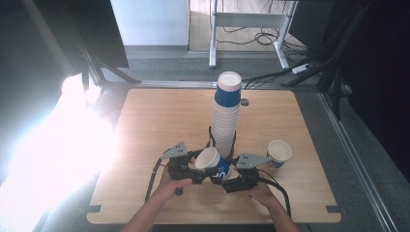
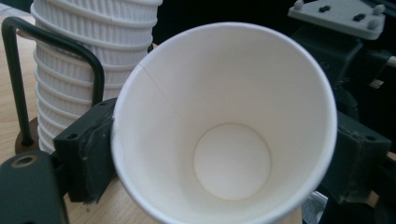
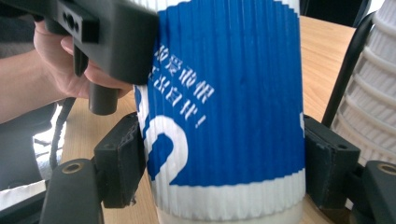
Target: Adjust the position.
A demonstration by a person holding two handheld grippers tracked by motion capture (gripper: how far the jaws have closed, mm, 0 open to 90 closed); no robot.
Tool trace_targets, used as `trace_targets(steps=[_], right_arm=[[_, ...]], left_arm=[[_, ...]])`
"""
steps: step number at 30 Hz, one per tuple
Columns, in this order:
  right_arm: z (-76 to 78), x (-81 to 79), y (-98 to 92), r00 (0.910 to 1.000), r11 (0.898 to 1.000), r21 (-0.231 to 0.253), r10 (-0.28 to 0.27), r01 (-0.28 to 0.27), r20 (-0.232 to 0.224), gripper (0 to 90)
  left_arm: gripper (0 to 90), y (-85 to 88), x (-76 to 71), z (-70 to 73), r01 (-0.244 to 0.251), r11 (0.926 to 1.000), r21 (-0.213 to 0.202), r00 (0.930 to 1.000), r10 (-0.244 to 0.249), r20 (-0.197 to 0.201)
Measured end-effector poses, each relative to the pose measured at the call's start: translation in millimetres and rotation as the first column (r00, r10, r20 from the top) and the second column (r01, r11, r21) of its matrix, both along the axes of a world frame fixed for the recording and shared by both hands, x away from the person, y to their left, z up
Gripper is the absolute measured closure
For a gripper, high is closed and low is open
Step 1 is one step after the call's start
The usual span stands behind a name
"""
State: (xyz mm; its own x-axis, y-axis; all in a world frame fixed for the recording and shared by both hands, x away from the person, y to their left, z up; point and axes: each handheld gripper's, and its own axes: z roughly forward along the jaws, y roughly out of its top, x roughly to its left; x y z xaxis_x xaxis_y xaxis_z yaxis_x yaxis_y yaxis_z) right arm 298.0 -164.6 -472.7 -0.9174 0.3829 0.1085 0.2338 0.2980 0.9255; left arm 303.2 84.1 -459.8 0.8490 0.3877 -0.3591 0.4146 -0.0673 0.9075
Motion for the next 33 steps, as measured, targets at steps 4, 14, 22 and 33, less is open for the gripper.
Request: trace_targets(steps=[4,14,22,33], right_arm=[[-0.2,-0.3,1.8,1.0000,1.000,-0.016,0.001,-0.001,0.006,25.7],[1.0,-1.5,1.7,0.9996,1.000,-0.017,0.004,-0.004,0.027,25.7],[1.5,-1.3,1.6,0.9997,1.000,-0.010,0.005,-0.005,0.023,25.5],[5.4,-0.5,-1.3,1.0000,1.000,0.021,0.000,0.000,0.006,16.7]], left_arm=[[14.7,0.2,-0.3,0.4,0.000,1.0000,0.004,1.0000,0.000,0.008],[15.4,0.8,-1.0,1.9,0.005,1.0000,0.001,0.9998,-0.005,0.020],[15.9,1.7,-0.8,0.3,0.004,0.9997,-0.024,0.9999,-0.004,0.017],[15.9,9.9,0.3,7.8,-0.005,1.0000,-0.006,0.9989,0.005,0.047]])
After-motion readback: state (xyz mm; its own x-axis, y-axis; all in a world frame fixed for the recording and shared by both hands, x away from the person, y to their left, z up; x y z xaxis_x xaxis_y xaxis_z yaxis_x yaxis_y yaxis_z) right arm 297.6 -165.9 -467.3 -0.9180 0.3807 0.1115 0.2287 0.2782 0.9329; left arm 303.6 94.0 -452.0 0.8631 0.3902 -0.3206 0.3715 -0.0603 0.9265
